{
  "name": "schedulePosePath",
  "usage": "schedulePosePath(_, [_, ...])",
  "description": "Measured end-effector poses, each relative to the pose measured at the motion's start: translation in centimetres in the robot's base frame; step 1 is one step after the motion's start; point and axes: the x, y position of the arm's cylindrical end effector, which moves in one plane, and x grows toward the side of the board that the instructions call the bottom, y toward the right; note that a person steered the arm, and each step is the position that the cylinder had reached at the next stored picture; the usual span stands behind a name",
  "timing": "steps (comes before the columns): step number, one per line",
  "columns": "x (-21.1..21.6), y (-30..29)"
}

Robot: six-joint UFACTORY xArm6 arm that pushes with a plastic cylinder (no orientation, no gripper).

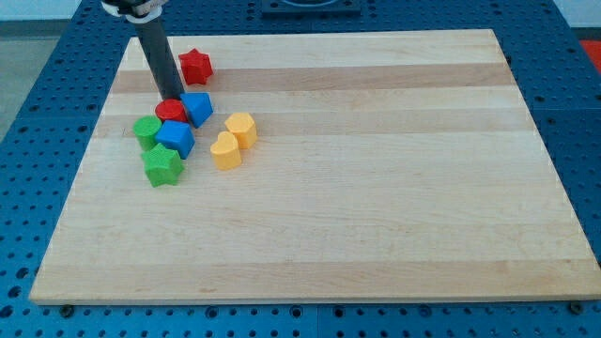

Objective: Move your arm to the bottom of the yellow heart

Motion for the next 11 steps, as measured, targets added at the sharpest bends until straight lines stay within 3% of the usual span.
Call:
schedulePosePath(2, [1.7,4.8])
schedulePosePath(5, [1.3,4.9])
schedulePosePath(7, [-7.4,14.4])
schedulePosePath(8, [-2.3,19.8])
schedulePosePath(9, [2.1,21.5])
schedulePosePath(10, [5.2,19.4])
schedulePosePath(11, [12.9,13.6])
